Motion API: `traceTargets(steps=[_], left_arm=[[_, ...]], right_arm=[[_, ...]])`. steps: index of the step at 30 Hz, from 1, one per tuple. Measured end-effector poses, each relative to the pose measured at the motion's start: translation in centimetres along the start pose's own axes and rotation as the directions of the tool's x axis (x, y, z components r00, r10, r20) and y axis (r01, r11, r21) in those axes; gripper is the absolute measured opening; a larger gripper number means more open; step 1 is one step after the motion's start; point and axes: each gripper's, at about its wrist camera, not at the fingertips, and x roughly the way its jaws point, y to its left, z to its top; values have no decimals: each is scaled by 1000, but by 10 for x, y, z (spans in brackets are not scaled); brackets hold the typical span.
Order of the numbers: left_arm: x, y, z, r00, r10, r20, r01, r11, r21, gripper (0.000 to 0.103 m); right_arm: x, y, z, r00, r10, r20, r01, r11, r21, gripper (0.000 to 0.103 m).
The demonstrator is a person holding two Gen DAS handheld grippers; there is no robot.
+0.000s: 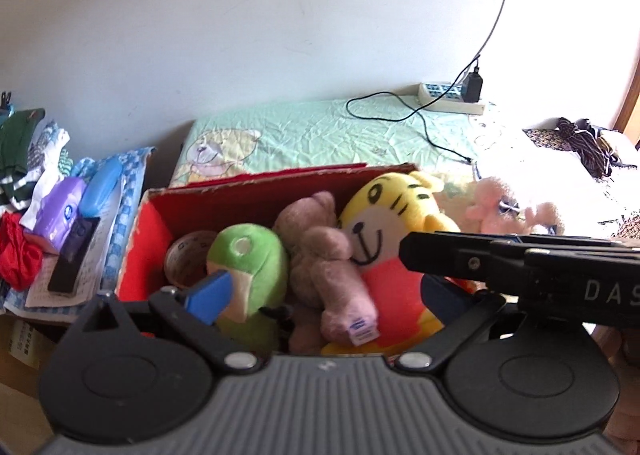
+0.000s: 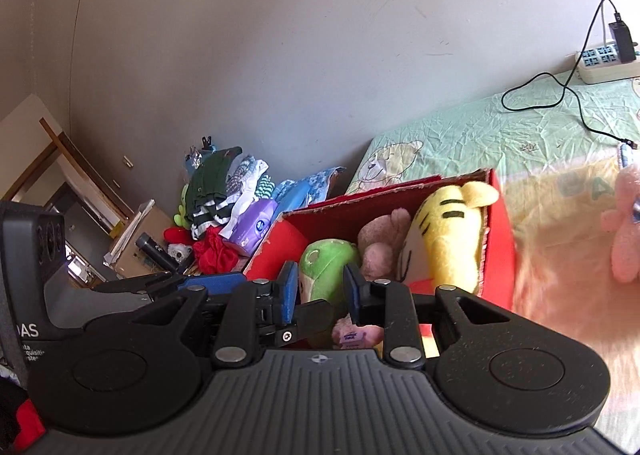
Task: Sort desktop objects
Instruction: 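Move the right tool back to the bed toward the white bunny plushes, then grasp the white bunny plush with plaid ears using the right tool, lift it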
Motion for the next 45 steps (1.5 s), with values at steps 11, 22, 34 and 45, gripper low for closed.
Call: traceTargets(steps=[11,22,34,45], left_arm=[[18,-101,22,994,-104,11,103,991,87,101],[67,-184,18,978,-194,-71,201,972,121,93],[121,-251,31,947,-303,-110,319,928,191,79],[170,-272,45,931,-323,-171,356,906,230,77]], right_arm=[[-71,-79,8,994,-88,64,78,988,135,29],[-133,-172,-6,967,-247,62,218,929,299,29],[-145,-272,-18,961,-278,12,230,820,524,29],[-128,-326,-28,982,-190,7,129,692,710,29]])
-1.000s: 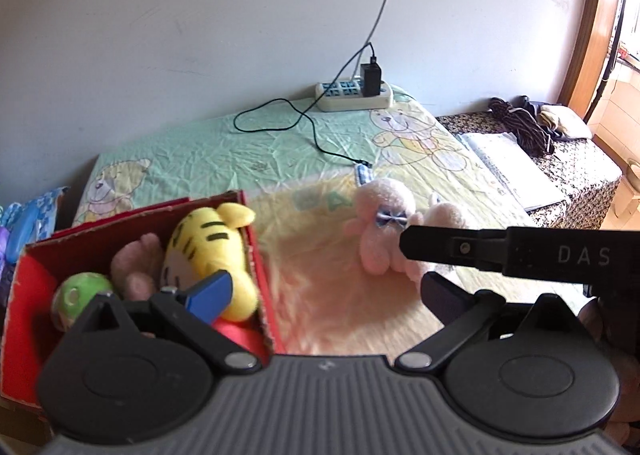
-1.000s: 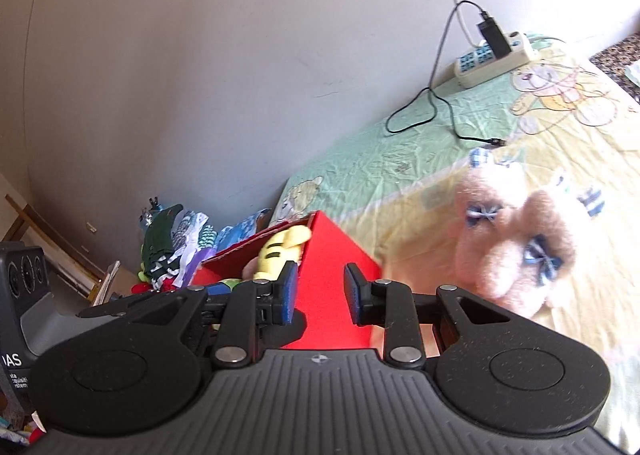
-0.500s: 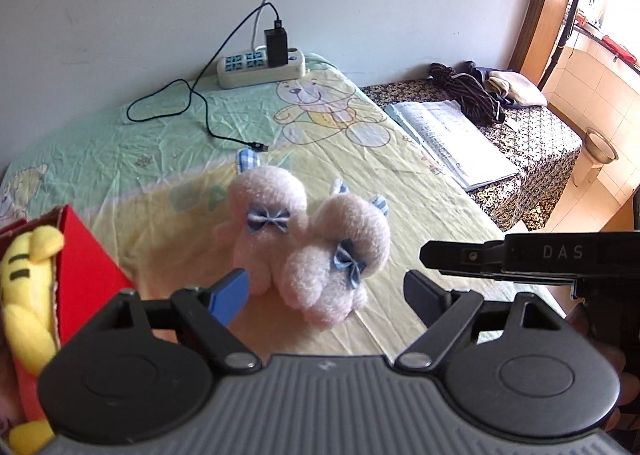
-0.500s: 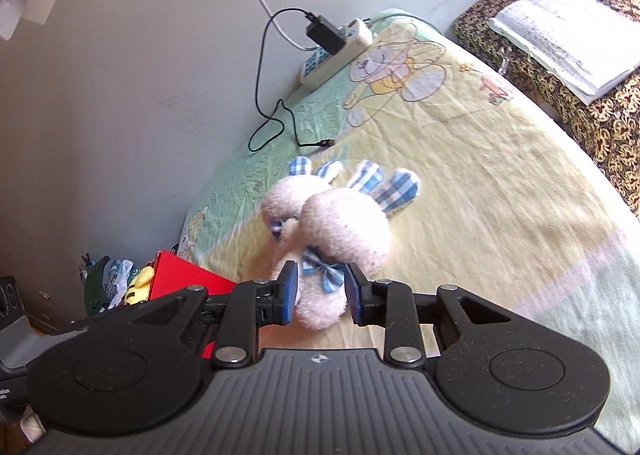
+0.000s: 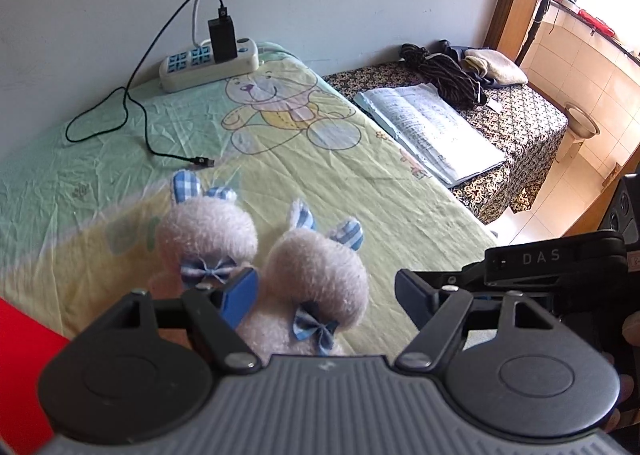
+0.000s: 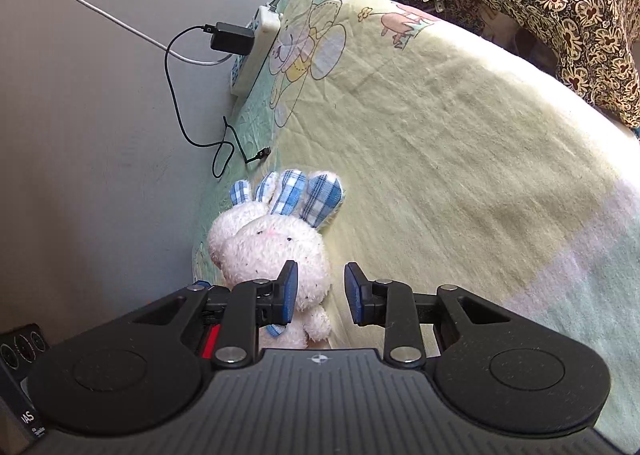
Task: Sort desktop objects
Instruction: 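Grasp the white bunny plush with plaid ears using the right tool, lift it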
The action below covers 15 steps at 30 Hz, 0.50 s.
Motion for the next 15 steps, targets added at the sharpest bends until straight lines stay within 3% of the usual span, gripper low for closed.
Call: traceTargets(steps=[10,15], left_arm=[[24,17,-2,997,-37,-64,34,999,-42,76],[28,32,-4,996,-58,-70,52,995,-89,76]], right_arm=[[30,3,9,997,65,-42,-65,998,7,29],[35,9,10,986,150,-68,-152,988,-21,29]])
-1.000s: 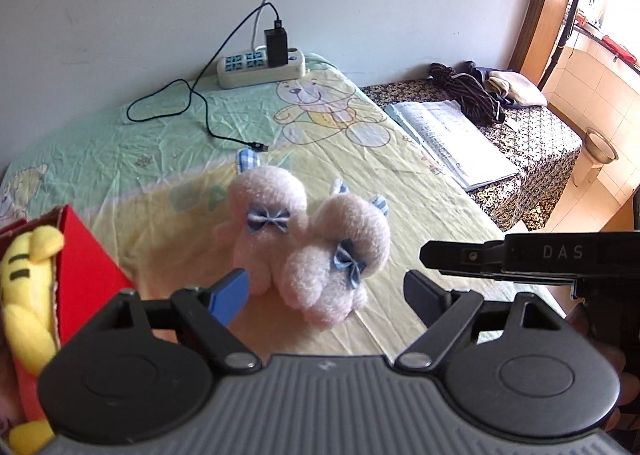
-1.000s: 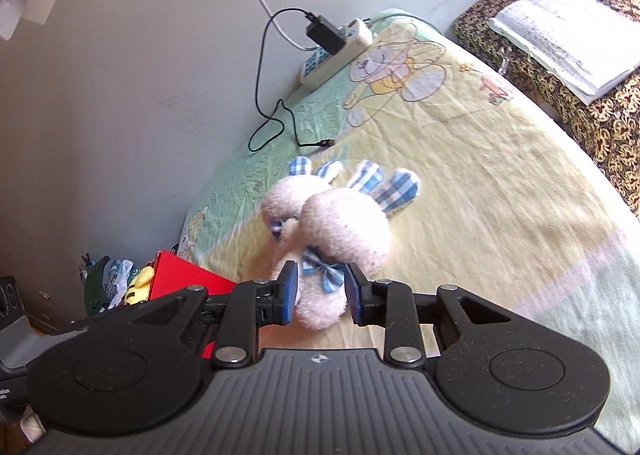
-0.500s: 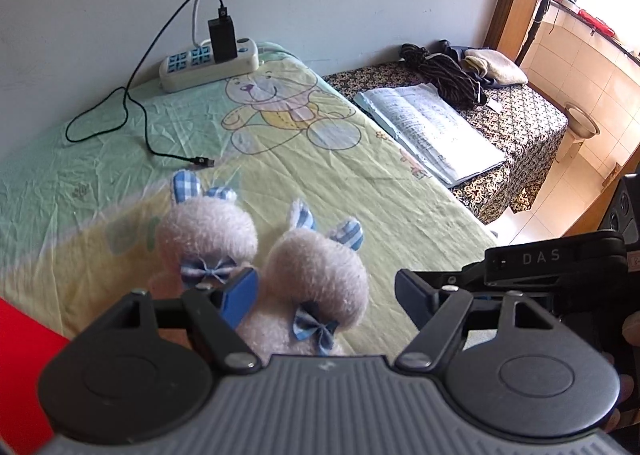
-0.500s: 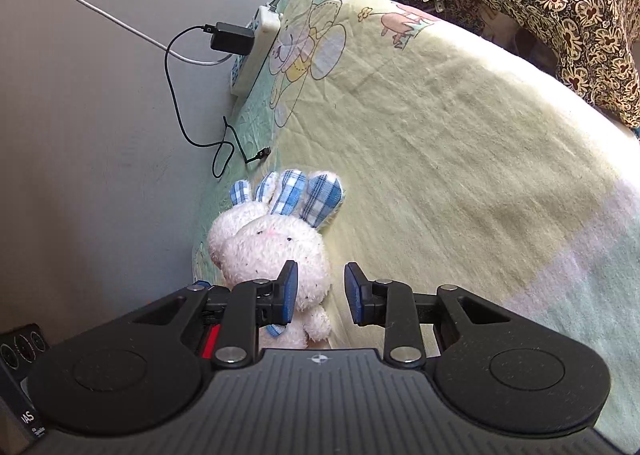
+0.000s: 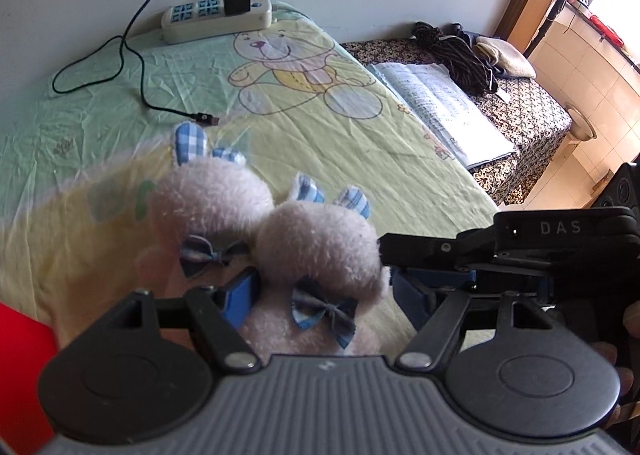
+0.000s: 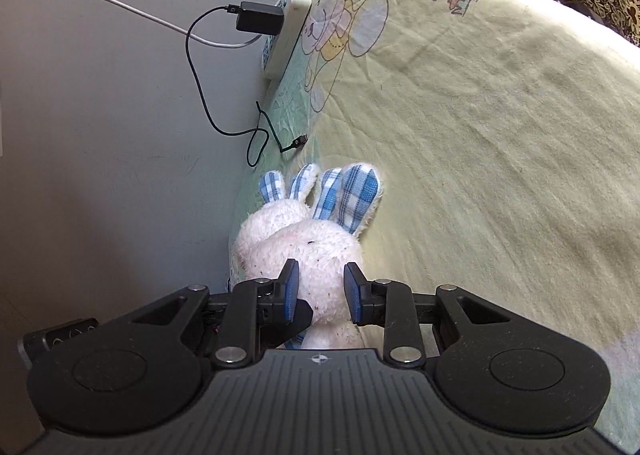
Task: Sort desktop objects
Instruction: 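Grasp the white bunny plush with plaid ears using the right tool, lift it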
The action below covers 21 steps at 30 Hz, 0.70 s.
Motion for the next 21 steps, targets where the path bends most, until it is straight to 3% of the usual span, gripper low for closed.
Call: traceTargets(steps=[7,9,11,15,21], left_arm=[[-1,11,-1,1000,-10,19,11,999,-40,80],[0,10,0,1000,-14,20,15,999,-40,82],[2,8,-1,1000,-11,18,12,999,-36,83],[6,5,-1,1000,1,13,-1,1000,-29,87],[0,5,-2,1000,7,7,-7,999,-42,87]], right_arm=[[15,-4,4,1000,27,-4,-27,1000,-13,31],[17,-7,6,1000,29,-13,-29,1000,-3,48],[19,-11,7,998,56,-30,-55,998,12,55],[26,-4,5,992,108,-62,-108,994,10,56],[24,7,3,991,99,-93,-103,994,-37,55]])
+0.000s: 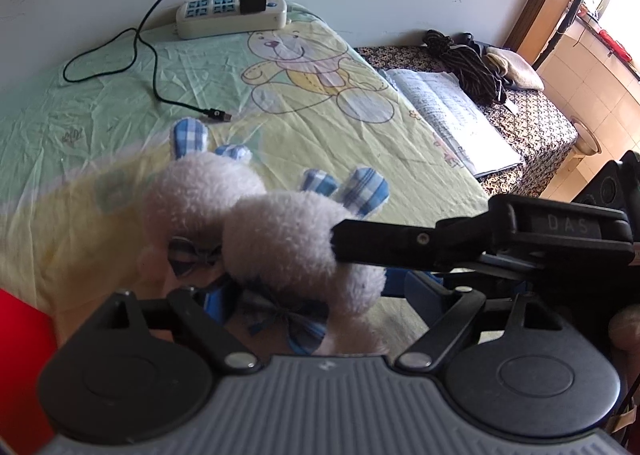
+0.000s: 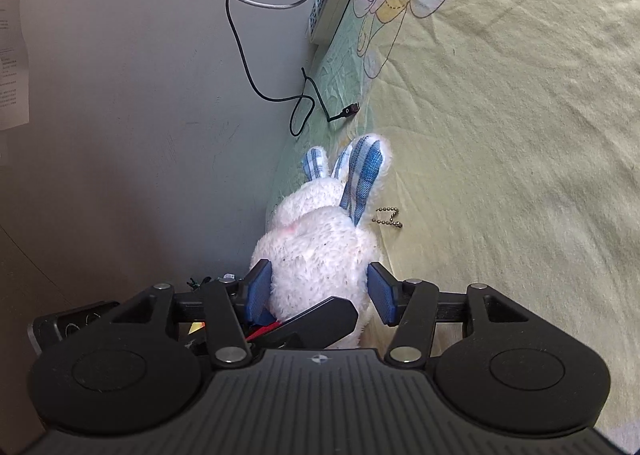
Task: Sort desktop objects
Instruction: 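Grasp the white bunny plush with plaid ears using the right tool, lift it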
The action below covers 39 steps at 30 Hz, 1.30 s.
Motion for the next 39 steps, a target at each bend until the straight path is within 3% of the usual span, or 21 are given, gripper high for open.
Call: traceTargets(steps=[14,39], left_arm=[[-23,-20,-27,999,-35,-28,35,999,-8,87],[-92,-25,-106,995,-98,-27,98,995,5,87]], right_arm=[[-24,24,-22,995,-78,-59,74,996,-58,54],[-41,69,-101,977,-191,-99,169,965,-199,53]])
